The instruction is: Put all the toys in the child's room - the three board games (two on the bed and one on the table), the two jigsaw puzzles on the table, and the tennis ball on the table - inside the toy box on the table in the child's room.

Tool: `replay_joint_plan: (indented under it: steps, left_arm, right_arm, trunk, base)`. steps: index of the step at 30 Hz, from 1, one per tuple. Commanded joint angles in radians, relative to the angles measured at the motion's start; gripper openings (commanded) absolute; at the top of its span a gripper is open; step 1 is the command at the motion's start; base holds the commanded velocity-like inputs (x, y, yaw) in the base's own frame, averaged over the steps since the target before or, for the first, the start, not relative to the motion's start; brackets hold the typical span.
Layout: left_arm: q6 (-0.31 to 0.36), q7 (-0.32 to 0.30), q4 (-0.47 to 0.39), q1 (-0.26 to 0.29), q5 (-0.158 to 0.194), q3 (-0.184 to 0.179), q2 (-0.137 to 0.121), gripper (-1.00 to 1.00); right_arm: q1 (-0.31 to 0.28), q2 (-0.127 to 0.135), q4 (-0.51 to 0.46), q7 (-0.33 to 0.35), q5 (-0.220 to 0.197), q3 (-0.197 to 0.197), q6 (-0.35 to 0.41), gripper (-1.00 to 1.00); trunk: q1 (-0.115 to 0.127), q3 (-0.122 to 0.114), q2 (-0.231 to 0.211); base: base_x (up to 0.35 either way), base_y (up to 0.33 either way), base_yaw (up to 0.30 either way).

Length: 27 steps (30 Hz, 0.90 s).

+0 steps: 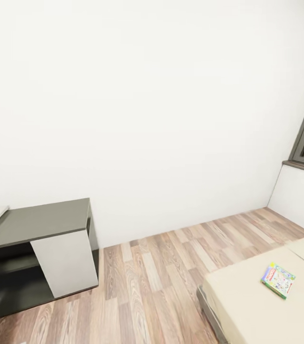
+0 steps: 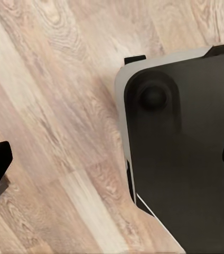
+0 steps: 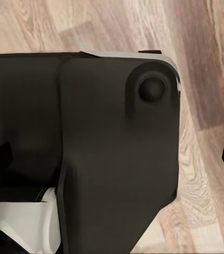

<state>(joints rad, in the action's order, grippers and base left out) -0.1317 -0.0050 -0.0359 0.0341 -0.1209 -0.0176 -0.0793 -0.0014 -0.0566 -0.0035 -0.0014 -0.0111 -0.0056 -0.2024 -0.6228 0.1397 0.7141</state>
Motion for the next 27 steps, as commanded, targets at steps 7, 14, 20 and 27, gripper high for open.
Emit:
replay_joint_plan:
  steps: [7, 14, 20, 27]
  left_arm:
    - [-0.003, 0.000, 0.001, 0.001, -0.008, 0.000, 0.000, 1.00]
    - [-0.004, 0.000, 0.001, 0.001, -0.008, -0.001, 0.000, 1.00]
    - [-0.003, 0.000, 0.001, 0.000, -0.008, -0.001, 0.000, 1.00]
    - [-0.003, 0.000, 0.001, 0.000, -0.008, -0.001, 0.000, 1.00]
  right_arm:
    - [0.000, 0.000, -0.001, 0.000, -0.001, 0.000, -0.006, 1.00]
    - [0.000, 0.000, 0.000, 0.000, -0.001, 0.001, -0.006, 1.00]
    - [0.000, 0.000, 0.000, 0.000, -0.001, 0.001, -0.006, 1.00]
    - [0.000, 0.000, -0.001, 0.000, -0.001, 0.001, -0.006, 1.00]
  trunk:
    - [0.027, -0.021, -0.048]
    - [0.054, -0.043, -0.097]
    - [0.077, -0.061, -0.139]
    - [0.104, -0.083, -0.188]
  base:
    - [-0.213, 0.000, -0.285]
    - [-0.036, 0.000, -0.285]
    - [-0.006, 0.000, -0.285]
    - [-0.182, 0.000, -0.285]
